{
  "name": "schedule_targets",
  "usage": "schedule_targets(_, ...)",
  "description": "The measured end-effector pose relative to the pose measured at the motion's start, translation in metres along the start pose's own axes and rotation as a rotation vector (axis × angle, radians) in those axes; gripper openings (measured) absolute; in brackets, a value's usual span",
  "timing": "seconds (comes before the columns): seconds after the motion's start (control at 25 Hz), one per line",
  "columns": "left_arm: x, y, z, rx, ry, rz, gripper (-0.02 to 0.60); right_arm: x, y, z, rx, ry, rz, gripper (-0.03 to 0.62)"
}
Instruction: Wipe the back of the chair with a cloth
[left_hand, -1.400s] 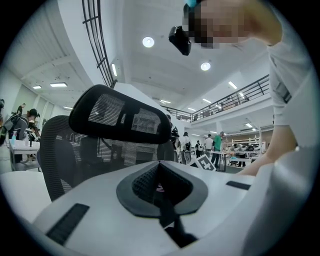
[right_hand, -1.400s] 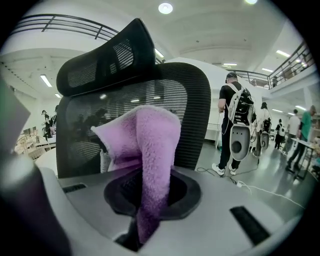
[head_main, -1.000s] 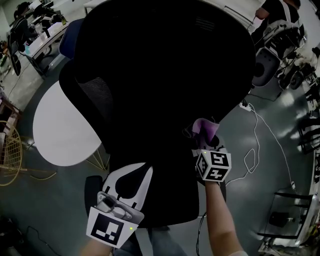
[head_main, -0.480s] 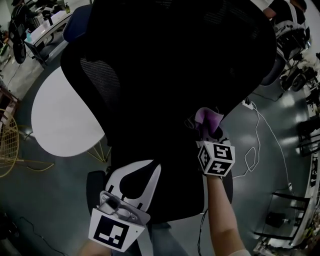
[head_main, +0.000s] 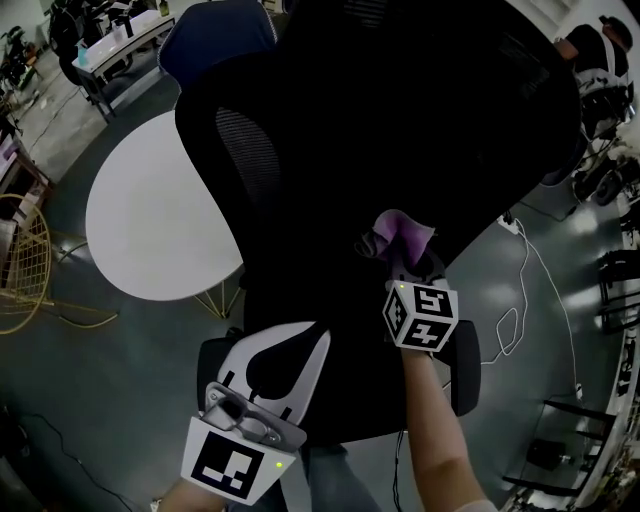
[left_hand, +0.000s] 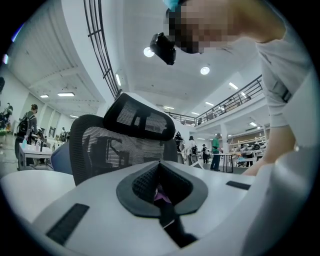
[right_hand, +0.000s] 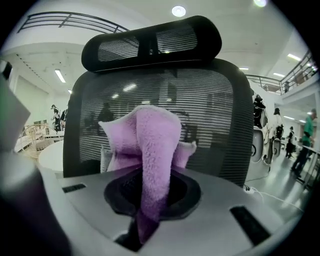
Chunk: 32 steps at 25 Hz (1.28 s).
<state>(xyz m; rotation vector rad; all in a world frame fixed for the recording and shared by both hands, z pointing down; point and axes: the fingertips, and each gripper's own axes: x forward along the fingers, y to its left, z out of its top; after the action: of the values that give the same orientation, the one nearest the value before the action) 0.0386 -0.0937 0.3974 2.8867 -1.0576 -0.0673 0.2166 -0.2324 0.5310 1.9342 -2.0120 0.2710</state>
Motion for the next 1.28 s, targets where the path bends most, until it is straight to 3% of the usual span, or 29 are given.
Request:
schedule_targets(0.4, -0.030, 0.021, 0.001, 0.015, 0.013, 0.056, 0.011, 0.010, 0.087, 0.008, -0.056, -0.006, 0.133, 0.049)
schedule_targets(0.92, -0.071, 0.059, 0.001, 0.014, 0.028, 0.138, 0.011, 0.018, 0.172, 0.013, -0.069, 0.009, 0.229, 0.049)
schedule_targets(1.28, -0.084, 0.070, -0.003, 0.010, 0.036, 0.171, 0.011, 0.017, 0.186, 0.006, -0.105, -0.014, 0.245, 0.049)
